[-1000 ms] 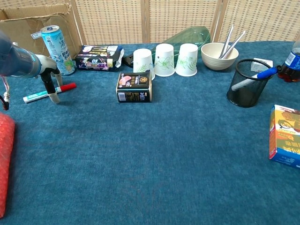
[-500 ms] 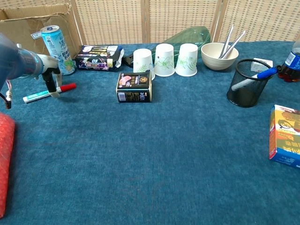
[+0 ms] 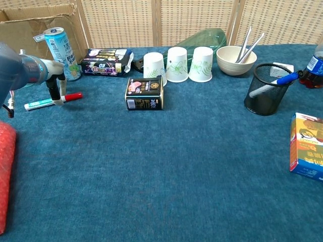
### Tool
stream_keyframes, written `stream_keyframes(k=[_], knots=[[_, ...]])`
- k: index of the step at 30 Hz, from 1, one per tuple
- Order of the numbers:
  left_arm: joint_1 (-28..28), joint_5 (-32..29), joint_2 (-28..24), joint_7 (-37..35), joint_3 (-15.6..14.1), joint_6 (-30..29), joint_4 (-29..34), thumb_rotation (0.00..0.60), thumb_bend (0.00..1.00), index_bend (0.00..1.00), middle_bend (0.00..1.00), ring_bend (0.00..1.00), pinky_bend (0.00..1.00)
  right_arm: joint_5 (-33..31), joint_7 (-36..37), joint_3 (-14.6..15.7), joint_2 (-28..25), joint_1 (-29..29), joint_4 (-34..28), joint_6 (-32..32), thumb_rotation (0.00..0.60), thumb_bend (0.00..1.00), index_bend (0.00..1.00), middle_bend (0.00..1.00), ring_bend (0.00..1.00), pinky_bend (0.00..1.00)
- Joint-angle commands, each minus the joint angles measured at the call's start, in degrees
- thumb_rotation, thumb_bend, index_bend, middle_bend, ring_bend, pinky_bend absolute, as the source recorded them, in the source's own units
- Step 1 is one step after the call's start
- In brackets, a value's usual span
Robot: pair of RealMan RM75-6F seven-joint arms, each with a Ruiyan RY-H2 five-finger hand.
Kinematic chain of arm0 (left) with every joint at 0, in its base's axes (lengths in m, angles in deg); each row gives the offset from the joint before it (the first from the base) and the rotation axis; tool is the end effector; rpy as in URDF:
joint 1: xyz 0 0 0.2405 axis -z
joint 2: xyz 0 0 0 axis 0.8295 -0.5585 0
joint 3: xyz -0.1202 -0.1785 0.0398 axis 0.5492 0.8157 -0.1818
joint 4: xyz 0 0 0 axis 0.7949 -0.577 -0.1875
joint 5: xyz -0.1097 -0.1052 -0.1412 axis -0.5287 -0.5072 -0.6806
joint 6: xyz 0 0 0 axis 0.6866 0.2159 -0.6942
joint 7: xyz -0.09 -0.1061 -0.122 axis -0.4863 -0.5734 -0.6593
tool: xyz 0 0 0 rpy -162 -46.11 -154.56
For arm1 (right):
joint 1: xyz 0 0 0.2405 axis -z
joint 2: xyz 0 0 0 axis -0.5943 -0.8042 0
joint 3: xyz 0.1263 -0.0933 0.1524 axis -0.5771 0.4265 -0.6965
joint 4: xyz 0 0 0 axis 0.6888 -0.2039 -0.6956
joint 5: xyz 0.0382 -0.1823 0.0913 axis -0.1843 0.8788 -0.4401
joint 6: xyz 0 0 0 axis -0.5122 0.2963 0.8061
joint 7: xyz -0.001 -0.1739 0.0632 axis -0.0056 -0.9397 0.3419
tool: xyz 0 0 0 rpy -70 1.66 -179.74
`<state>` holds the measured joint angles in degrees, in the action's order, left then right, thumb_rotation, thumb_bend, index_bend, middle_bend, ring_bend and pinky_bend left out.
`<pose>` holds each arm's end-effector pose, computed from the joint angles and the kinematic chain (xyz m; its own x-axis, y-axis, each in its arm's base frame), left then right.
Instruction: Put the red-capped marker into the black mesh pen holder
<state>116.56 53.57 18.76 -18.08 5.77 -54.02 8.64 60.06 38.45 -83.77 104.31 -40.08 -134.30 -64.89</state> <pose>-0.1849 0.4281 -0.0226 0.5595 0.5113 0.6523 0.6639 0.1946 -0.7220 -0.3119 -0.2263 0.1766 0.2242 -0.0098 0.9745 -0.9500 0.2207 0.2208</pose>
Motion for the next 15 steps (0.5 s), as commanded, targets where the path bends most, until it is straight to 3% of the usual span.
stream_keyframes(k=[1,15], knots=[[-0.3,1.8,0.5,-0.1,-0.4,-0.5,-0.3,0.600,0.38,0.45,0.00,0.00,0.20,0.1,0.2,0.0,-0.1,0.0,0.0,0.1,0.600,0.00,0.00,0.00,0.00,0.15],[-1.3,7.4,3.4,-0.7,-0.9,-1.7,-1.3,0.600,0.38,0.45,0.01,0.00,0.21,1.0,1.4,0.1,-0.5,0.3,-0.2,-0.7,0.600,0.00,0.00,0.00,0.00,0.15]])
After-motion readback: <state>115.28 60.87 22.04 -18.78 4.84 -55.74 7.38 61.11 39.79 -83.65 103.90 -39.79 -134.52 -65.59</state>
